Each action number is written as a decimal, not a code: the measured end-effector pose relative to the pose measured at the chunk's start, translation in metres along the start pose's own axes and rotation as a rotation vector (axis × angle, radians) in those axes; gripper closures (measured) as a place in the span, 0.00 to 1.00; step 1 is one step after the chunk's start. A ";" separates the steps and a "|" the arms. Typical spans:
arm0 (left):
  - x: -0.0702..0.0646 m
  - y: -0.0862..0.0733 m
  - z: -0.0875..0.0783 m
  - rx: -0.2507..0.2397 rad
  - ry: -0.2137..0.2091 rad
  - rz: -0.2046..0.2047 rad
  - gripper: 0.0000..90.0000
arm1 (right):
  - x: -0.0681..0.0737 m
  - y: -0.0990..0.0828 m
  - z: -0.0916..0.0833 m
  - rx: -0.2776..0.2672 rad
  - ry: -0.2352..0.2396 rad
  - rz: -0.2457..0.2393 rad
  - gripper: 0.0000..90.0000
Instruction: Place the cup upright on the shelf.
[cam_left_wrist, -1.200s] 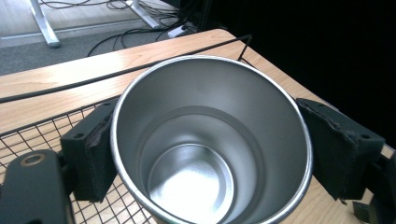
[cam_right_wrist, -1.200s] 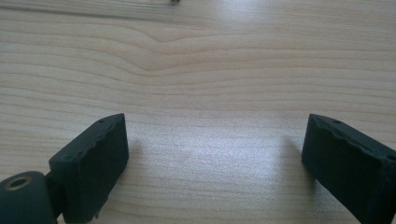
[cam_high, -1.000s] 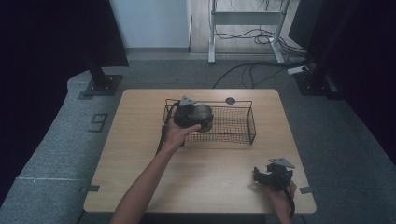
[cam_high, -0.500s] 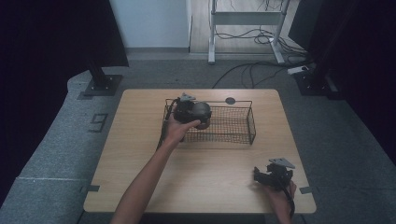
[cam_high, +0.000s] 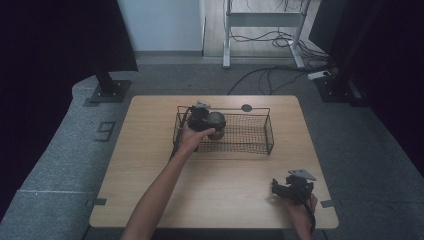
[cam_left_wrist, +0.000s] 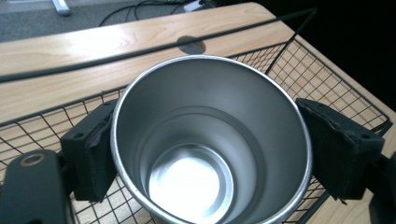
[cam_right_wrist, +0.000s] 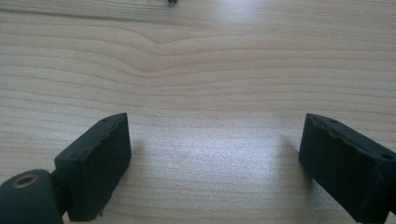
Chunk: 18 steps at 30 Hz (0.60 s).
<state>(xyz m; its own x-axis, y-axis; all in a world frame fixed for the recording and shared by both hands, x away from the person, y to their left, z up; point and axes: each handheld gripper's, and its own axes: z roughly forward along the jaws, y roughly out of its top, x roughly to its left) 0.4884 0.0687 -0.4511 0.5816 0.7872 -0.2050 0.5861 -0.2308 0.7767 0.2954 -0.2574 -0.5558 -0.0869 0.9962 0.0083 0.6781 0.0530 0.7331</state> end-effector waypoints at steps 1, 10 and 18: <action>0.000 -0.001 0.002 0.007 -0.001 -0.001 0.16 | 0.000 0.000 0.000 0.000 0.000 0.000 0.10; 0.000 -0.008 0.014 0.037 0.001 -0.004 0.16 | 0.000 0.000 0.000 -0.002 -0.001 -0.001 0.10; 0.001 -0.017 0.025 0.078 0.015 -0.016 0.16 | 0.000 0.000 0.000 -0.004 -0.002 0.000 0.11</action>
<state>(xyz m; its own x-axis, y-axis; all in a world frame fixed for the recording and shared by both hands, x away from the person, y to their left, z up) 0.4932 0.0587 -0.4794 0.5638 0.7995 -0.2072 0.6376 -0.2619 0.7245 0.2955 -0.2575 -0.5559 -0.0855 0.9963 0.0066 0.6755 0.0531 0.7355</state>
